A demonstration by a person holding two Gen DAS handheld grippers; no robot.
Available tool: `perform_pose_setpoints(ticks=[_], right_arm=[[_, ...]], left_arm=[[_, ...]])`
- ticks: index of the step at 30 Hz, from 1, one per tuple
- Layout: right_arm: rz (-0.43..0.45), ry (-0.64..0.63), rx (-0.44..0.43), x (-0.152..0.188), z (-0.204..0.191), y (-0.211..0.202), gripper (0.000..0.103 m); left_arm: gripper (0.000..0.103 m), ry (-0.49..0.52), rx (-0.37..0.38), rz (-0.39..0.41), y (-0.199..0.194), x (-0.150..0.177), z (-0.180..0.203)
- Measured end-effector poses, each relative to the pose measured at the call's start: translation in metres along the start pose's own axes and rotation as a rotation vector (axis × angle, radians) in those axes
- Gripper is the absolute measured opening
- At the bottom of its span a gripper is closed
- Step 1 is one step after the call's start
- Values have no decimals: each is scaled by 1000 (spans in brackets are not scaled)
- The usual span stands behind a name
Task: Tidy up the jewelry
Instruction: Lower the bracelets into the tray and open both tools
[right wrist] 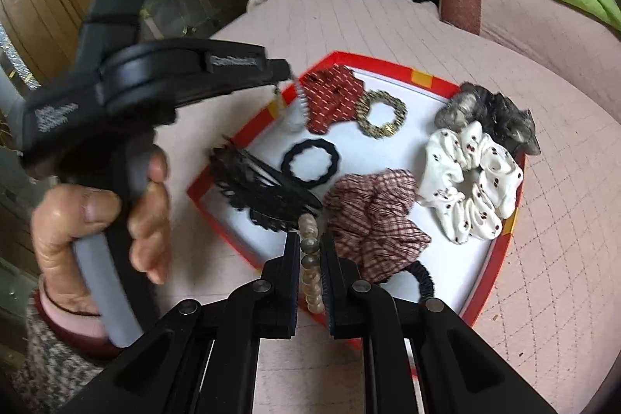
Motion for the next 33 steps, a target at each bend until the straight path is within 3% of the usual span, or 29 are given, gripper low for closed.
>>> perform_pose_setpoints(ticks=[18, 27, 33], right_arm=[[8, 20, 199, -17, 64, 24, 11], [-55, 20, 98, 6, 43, 33, 11], [-67, 4, 97, 16, 35, 37, 12]], left_arm=[[5, 90, -58, -38, 22, 13, 10], [5, 113, -87, -34, 26, 14, 12], [5, 133, -107, -30, 26, 16, 12]])
Point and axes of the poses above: each gripper's, at about its wrist camera, not at the fingertips, and y roughly the way its jaws point, z to its right, x to its underside, the point moved 6 cm from there along y, roughly the way its jaws point, and after that the axes turned 7 degrees about z, right-handed, at the moved point
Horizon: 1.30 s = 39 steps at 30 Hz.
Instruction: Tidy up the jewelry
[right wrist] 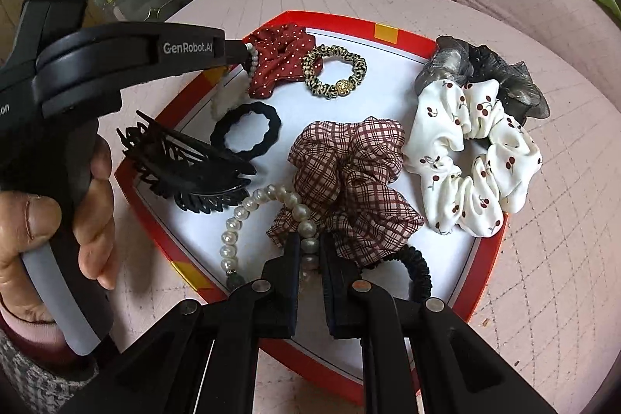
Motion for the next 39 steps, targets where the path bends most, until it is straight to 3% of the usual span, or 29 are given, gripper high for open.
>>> perform_pose_setpoints(ticks=[9, 11, 12, 14, 16, 33, 39], right_arm=[[26, -4, 18, 1, 0, -8, 12], [29, 6, 12, 2, 1, -9, 18], [32, 8, 12, 0, 2, -9, 26], [46, 13, 13, -1, 3, -13, 39], [63, 14, 19, -1, 4, -19, 45], [124, 48, 53, 13, 20, -57, 51], [151, 82, 74, 25, 33, -81, 52]], left_arm=[[5, 4, -9, 9, -3, 0, 0], [7, 8, -12, 8, -3, 0, 1], [10, 8, -13, 6, -3, 1, 0], [38, 3, -13, 13, -5, 0, 0], [51, -2, -21, 33, -8, -2, -1], [65, -1, -46, 66, -29, 2, -1], [71, 37, -135, 147, -56, 8, 5]])
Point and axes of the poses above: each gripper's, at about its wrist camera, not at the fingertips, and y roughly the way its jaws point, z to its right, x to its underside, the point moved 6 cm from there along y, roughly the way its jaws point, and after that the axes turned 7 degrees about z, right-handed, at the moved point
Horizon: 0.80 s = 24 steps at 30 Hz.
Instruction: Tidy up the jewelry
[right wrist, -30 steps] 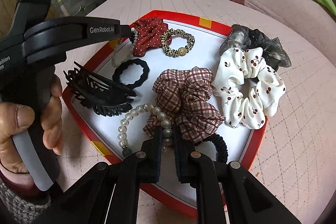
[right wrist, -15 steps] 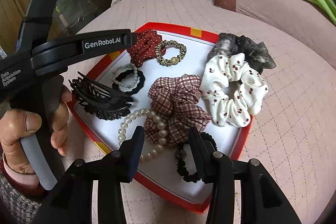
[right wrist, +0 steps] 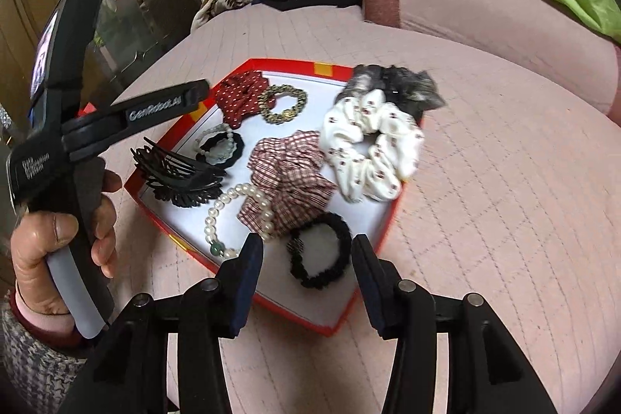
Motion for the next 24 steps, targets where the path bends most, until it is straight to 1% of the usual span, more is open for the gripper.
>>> perform_pose_setpoints(ticks=[1, 3, 5, 6, 8, 10, 11, 14, 18, 19, 21, 22, 24], right_arm=[[4, 2, 6, 1, 2, -4, 52], [17, 2, 22, 5, 8, -13, 52], [27, -1, 38, 8, 12, -21, 52], [33, -1, 47, 10, 15, -26, 52], [41, 5, 66, 15, 20, -36, 52], [44, 18, 84, 20, 25, -45, 54], [46, 27, 99, 23, 28, -50, 55], [63, 42, 136, 31, 35, -70, 56], [103, 33, 185, 41, 42, -96, 62], [113, 30, 193, 43, 42, -101, 63], [134, 30, 206, 47, 44, -112, 66], [142, 32, 210, 49, 44, -116, 67], [158, 35, 221, 52, 44, -124, 68]], left_arm=[[71, 5, -20, 22, -6, -1, -1], [75, 19, -71, 92, -25, -3, -1], [87, 25, -117, 159, -43, -6, -4], [90, 27, -145, 205, -55, -8, -4], [101, 24, -195, 305, -85, -10, -4], [103, 26, -219, 341, -108, -5, -3], [103, 24, -226, 342, -116, -3, -3], [103, 9, -193, 317, -141, 13, 0], [103, 32, -212, 315, -174, 34, 7], [103, 26, -206, 311, -183, 39, 9], [103, 14, -173, 291, -191, 47, 14], [103, 3, -139, 261, -195, 51, 17], [103, -19, -101, 222, -198, 56, 22]])
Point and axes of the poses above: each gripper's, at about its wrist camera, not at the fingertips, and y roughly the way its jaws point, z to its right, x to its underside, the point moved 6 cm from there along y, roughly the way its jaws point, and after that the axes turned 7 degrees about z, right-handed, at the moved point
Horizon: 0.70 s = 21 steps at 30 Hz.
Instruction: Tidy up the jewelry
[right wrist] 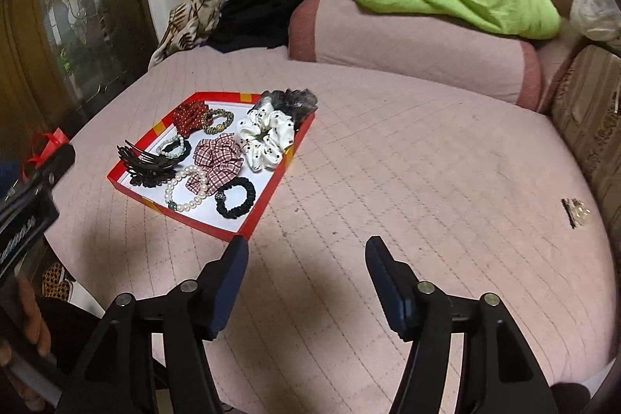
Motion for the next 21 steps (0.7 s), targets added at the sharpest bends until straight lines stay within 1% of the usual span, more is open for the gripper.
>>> perform_pose_setpoints(ticks=[1, 2, 3, 5, 13, 21], right_arm=[[8, 1, 3, 1, 0, -3, 68], [16, 1, 6, 2, 1, -7, 69], [20, 1, 7, 3, 1, -10, 70], [26, 3, 12, 5, 1, -16, 70], [78, 11, 46, 3, 9, -36, 74], [67, 17, 60, 5, 11, -35, 74]], left_arm=[[103, -19, 16, -29, -5, 2, 2], [103, -24, 18, -42, -10, 6, 5], [103, -22, 18, -65, -14, 8, 9], [103, -3, 29, -86, -20, 10, 15], [103, 27, 62, -100, -40, 13, 33], [103, 19, 100, -139, -39, 18, 39]])
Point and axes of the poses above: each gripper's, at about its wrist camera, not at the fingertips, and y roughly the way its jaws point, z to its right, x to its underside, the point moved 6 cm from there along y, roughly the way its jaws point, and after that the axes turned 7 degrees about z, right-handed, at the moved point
